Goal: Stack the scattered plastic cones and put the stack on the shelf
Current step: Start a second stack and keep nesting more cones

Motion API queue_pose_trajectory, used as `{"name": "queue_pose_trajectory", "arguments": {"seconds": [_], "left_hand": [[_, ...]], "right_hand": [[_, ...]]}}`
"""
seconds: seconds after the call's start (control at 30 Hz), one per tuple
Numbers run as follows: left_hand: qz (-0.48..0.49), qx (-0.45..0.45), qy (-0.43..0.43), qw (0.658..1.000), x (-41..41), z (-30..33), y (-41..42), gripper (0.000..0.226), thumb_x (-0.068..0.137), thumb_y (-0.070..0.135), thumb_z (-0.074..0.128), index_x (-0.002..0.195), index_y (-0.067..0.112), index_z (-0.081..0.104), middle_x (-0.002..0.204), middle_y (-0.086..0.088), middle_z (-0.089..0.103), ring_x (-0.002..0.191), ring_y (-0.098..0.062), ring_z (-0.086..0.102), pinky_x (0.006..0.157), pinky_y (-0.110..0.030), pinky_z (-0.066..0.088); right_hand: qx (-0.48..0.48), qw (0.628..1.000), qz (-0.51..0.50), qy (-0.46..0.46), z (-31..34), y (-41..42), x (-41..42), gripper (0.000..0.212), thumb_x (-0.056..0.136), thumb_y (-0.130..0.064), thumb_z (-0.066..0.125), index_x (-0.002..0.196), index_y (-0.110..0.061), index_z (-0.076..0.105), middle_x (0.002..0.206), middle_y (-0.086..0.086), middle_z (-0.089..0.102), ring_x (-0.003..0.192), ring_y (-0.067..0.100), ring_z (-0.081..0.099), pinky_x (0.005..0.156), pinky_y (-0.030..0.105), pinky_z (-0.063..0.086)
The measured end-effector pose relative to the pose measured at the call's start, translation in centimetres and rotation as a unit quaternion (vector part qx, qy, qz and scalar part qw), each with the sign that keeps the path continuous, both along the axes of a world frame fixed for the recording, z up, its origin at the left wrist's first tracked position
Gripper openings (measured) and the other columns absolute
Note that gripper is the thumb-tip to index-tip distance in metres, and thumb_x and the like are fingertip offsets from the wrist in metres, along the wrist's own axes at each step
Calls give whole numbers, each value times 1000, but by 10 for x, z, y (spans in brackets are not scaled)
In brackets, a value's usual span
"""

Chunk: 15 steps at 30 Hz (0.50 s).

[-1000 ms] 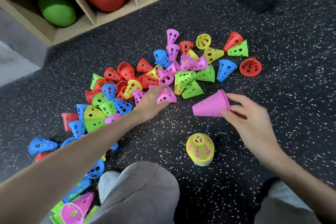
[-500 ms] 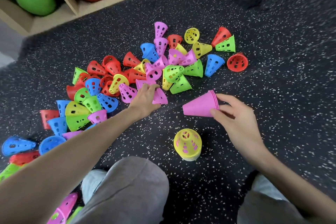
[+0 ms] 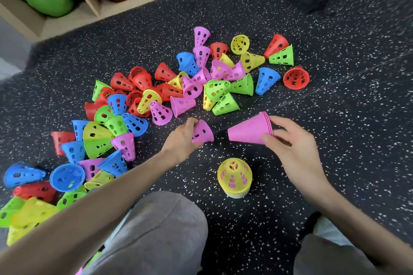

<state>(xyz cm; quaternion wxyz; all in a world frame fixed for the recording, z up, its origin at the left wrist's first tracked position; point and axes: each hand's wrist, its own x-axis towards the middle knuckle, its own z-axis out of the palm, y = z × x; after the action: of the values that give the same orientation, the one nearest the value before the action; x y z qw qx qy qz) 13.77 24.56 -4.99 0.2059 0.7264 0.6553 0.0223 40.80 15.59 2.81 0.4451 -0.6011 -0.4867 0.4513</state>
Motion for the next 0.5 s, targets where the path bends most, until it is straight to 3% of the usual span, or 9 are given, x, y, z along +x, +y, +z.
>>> {"name": "queue_pose_trajectory", "arguments": {"seconds": [0.07, 0.13, 0.23, 0.3, 0.37, 0.43, 0.5], "left_hand": [[74, 48, -91, 992, 5, 9, -9, 62, 90, 30, 78, 139, 14, 44, 119, -6, 67, 99, -22, 66, 80, -31, 53], [141, 110, -201, 963, 17, 23, -22, 59, 88, 33, 80, 136, 18, 49, 108, 4, 67, 90, -9, 64, 72, -22, 48], [144, 148, -300, 931, 37, 41, -43, 58, 87, 35, 81, 136, 26, 53, 114, 11, 66, 98, -2, 63, 80, -26, 52], [117, 156, -320, 927, 47, 49, -53, 59, 86, 35, 82, 137, 30, 54, 121, 11, 66, 108, -7, 63, 92, -31, 53], [106, 165, -322, 926, 56, 57, -61, 62, 85, 32, 83, 141, 30, 56, 125, 12, 63, 114, -7, 60, 99, -26, 49], [98, 170, -317, 928, 62, 62, -69, 65, 84, 30, 84, 143, 27, 57, 121, 11, 61, 111, -4, 57, 98, -19, 45], [90, 164, -313, 931, 65, 63, -75, 66, 83, 29, 84, 143, 26, 58, 114, 9, 60, 104, -6, 57, 93, -22, 46]], "right_hand": [[4, 1000, -3, -2, 1, 0, 0, 40, 93, -2, 65, 122, -29, 65, 96, -11, 76, 91, -4, 69, 77, 7, 47], [11, 1000, -12, -1, 2, 0, 2, 40, 93, -1, 64, 126, -24, 65, 101, -13, 75, 94, -4, 69, 81, 10, 50], [25, 999, -34, 3, 4, 2, 4, 40, 94, -3, 64, 130, -21, 64, 104, -17, 74, 98, -4, 68, 86, 13, 52], [35, 998, -43, 6, 7, 4, 4, 39, 94, -1, 63, 126, -23, 64, 98, -25, 73, 95, -8, 67, 83, 9, 50], [44, 998, -41, -2, 11, 6, 4, 39, 94, 0, 62, 121, -28, 63, 94, -36, 70, 95, -11, 66, 80, 7, 48], [51, 998, -31, -8, 13, 7, 4, 40, 94, 1, 62, 121, -29, 63, 94, -38, 69, 95, -12, 65, 80, 6, 48], [57, 998, -13, -1, 13, 5, 3, 40, 94, 2, 62, 122, -26, 64, 98, -33, 72, 96, -9, 67, 80, 7, 49]]}}
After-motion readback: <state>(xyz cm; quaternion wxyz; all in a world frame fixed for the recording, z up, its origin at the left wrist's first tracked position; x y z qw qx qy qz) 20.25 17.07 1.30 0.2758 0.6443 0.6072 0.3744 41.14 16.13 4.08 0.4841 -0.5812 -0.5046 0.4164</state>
